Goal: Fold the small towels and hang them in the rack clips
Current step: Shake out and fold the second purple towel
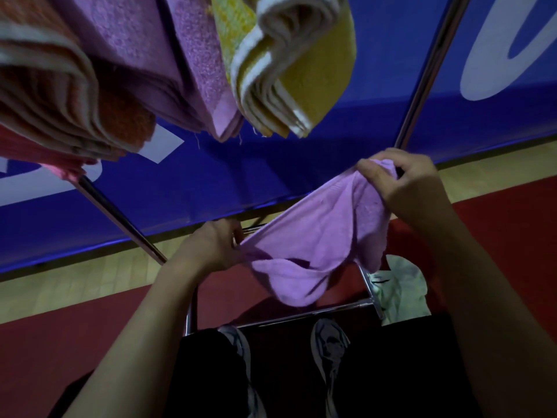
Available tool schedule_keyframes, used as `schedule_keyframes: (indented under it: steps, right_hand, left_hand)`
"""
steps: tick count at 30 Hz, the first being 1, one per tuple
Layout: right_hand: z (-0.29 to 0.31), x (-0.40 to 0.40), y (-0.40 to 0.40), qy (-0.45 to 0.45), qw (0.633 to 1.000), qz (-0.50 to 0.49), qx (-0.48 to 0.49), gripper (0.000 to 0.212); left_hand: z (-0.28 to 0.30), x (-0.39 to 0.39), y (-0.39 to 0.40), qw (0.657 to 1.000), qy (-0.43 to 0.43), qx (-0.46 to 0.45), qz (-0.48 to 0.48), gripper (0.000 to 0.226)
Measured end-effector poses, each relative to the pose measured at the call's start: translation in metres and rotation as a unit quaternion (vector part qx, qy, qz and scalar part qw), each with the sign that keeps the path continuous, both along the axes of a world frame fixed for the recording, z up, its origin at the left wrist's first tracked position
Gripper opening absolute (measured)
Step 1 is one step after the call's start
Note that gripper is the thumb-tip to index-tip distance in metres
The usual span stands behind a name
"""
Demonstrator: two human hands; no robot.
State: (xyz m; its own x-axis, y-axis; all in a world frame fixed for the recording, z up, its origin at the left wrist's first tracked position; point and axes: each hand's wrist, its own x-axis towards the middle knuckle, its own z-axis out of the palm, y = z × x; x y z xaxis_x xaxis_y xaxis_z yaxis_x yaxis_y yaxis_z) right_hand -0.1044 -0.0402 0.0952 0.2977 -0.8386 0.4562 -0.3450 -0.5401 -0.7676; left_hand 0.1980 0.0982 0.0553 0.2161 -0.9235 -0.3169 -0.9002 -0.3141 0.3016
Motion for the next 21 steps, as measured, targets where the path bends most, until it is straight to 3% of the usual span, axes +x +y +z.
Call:
schedule_keyframes:
  steps: [4,8,11,14,17,21]
  right_hand:
    - [-0.002,-0.020,-0.012,-0.032,0.998,-0.058,0.011,0.022]
    - [-0.012,-0.035,-0.019,0.055,0.992,-0.111,-0.011,0.025]
    - [-0.014,-0.041,-0.018,0.059,0.991,-0.115,0.028,0.024]
    - [-0.015,-0.048,-0.020,0.064,0.989,-0.129,0.044,0.033]
    - [-0.008,-0.053,-0.018,0.051,0.986,-0.151,0.037,0.058]
    - [-0.004,-0.051,-0.015,0.024,0.989,-0.133,0.054,0.058]
  left_hand:
    - [-0.003,0.014,0.001,0.995,-0.021,0.075,0.067,0.026]
    - [-0.002,0.029,0.005,0.978,0.092,0.141,0.123,0.014]
    - [0.011,0.031,0.010,0.959,0.176,0.164,0.149,0.010]
    - [0.031,0.027,0.014,0.960,0.235,0.101,0.112,0.015]
    - [0.044,0.026,0.016,0.952,0.285,0.000,0.116,0.025]
    - [0.049,0.023,0.011,0.945,0.280,-0.058,0.157,0.026]
